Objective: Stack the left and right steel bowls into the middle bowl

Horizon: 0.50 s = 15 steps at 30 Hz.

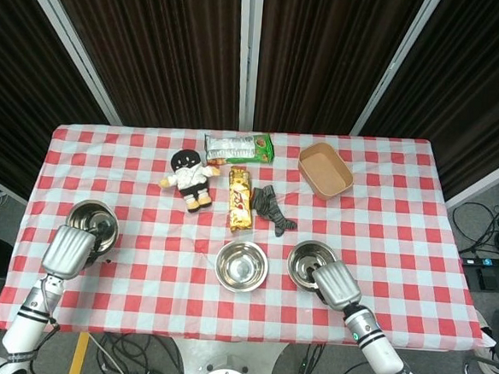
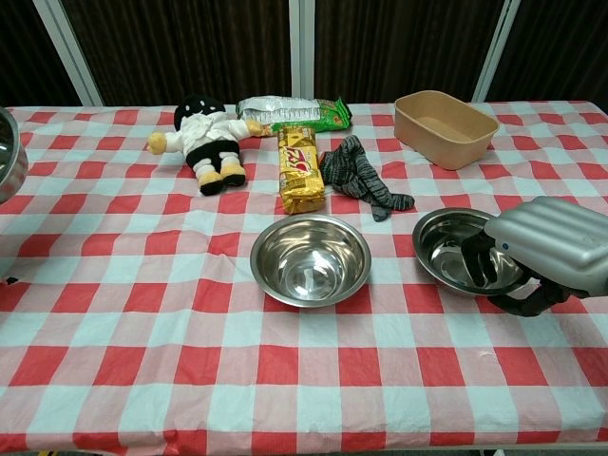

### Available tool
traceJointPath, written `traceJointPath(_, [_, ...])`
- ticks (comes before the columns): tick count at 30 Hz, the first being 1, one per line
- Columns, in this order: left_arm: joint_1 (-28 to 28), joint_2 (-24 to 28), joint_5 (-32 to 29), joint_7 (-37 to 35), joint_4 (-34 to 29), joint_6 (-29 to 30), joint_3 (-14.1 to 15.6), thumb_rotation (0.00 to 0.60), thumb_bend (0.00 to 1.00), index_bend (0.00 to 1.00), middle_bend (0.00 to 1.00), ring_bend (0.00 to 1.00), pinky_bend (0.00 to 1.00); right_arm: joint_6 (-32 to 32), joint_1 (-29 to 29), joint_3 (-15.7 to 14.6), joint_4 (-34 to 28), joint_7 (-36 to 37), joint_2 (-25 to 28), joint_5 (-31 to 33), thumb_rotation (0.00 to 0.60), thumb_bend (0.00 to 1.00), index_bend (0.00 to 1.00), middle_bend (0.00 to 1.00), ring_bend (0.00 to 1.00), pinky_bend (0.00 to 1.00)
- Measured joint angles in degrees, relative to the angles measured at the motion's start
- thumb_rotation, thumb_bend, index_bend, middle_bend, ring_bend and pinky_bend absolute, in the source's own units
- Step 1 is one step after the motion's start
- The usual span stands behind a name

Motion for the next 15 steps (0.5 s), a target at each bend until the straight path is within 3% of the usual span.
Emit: traceJointPath(15, [0.2, 0.6, 0.1, 0.2, -0.7, 0.1, 0.2, 0.600, 0.34, 0.73, 0.76, 0.92, 0.94, 2.7, -0.7, 0.3, 0.8, 0.5, -1.0, -0.7, 0.600, 0.34, 0.68, 0.63, 0.76, 0.72])
